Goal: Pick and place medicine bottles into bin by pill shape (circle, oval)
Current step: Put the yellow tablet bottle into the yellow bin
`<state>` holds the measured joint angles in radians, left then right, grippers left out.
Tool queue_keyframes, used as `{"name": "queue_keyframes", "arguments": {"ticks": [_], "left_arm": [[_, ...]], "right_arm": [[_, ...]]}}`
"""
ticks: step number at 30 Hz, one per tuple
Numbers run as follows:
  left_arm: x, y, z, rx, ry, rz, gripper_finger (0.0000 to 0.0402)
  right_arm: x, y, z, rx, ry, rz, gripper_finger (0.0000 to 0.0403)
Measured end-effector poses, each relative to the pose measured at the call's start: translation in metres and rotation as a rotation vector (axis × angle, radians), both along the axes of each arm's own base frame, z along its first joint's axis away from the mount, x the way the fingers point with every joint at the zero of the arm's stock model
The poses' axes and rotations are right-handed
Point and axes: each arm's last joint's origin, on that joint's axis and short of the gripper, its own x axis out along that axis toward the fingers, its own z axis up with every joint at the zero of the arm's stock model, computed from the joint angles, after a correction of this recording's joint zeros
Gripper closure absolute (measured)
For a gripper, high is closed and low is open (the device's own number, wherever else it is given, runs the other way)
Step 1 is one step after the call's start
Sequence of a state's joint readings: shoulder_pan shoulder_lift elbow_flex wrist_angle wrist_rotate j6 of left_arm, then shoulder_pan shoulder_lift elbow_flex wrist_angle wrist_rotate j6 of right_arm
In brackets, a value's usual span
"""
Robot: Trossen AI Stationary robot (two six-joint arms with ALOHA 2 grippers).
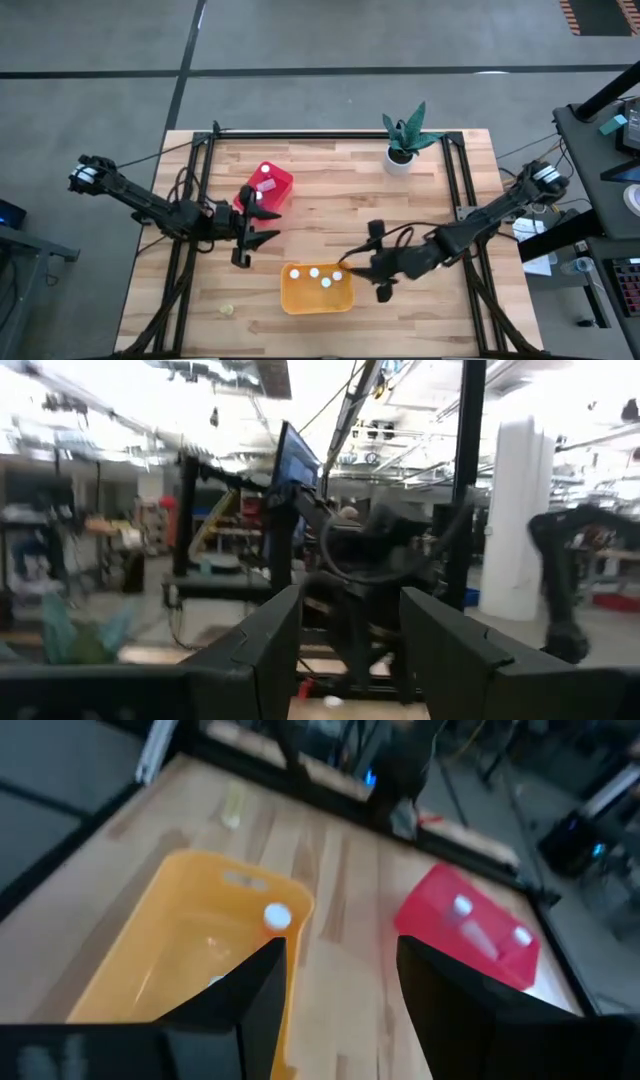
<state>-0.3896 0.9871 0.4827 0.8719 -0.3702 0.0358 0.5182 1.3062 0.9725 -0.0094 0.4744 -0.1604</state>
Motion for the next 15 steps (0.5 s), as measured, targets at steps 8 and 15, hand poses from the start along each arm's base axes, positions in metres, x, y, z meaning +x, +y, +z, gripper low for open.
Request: {"name": "queue_keyframes", "arguments": {"ticks": [8,15], "left_arm": [[0.02,-0.008,-0.002,-0.203,0.248,-0.05,0.0247],[0.034,-0.013,0.01,-0.407,0.634,0.016,0.0247]], "right_arm": [[-0.036,-0.021,-0.006,0.016,-0.177,0.027,0.022],[-0.053,-0.031,-0.01,-0.037,-0.217,0.05,0.022]]}}
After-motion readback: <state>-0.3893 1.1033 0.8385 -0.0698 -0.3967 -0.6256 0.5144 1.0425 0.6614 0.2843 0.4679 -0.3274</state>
